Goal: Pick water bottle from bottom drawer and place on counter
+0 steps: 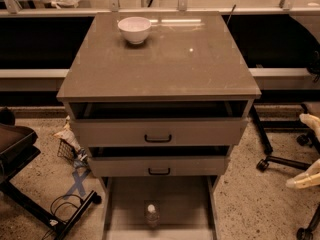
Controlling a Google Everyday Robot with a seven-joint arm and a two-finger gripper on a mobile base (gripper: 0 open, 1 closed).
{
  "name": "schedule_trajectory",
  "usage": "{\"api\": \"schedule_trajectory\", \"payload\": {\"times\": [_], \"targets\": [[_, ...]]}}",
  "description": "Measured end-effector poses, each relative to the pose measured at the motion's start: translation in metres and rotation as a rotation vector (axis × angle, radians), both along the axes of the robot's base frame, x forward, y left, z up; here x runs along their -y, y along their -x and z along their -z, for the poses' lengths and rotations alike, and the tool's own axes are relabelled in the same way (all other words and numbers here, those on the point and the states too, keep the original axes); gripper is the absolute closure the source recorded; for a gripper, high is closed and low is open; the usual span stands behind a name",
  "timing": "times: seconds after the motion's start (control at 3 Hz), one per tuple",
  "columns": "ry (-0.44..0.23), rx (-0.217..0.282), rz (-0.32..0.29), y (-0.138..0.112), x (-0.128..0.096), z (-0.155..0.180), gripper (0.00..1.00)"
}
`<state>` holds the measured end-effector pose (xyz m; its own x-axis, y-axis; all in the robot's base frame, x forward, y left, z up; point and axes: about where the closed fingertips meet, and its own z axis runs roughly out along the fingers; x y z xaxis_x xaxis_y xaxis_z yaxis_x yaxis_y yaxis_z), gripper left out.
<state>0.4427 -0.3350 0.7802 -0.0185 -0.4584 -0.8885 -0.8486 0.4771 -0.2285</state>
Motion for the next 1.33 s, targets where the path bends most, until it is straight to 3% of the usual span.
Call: {"api": "schedule_trajectory", "payload": {"times": [0.33, 0.67, 1.33], "targets": [[0.001, -0.003, -0.002, 0.001, 0.0, 0.001, 0.0], [-0.001, -0.023, -0.033, -0.009, -0.021, 0.037, 0.0], [0.01, -0.021, -0.08, -0.01, -0.059, 0.161, 0.0]]}}
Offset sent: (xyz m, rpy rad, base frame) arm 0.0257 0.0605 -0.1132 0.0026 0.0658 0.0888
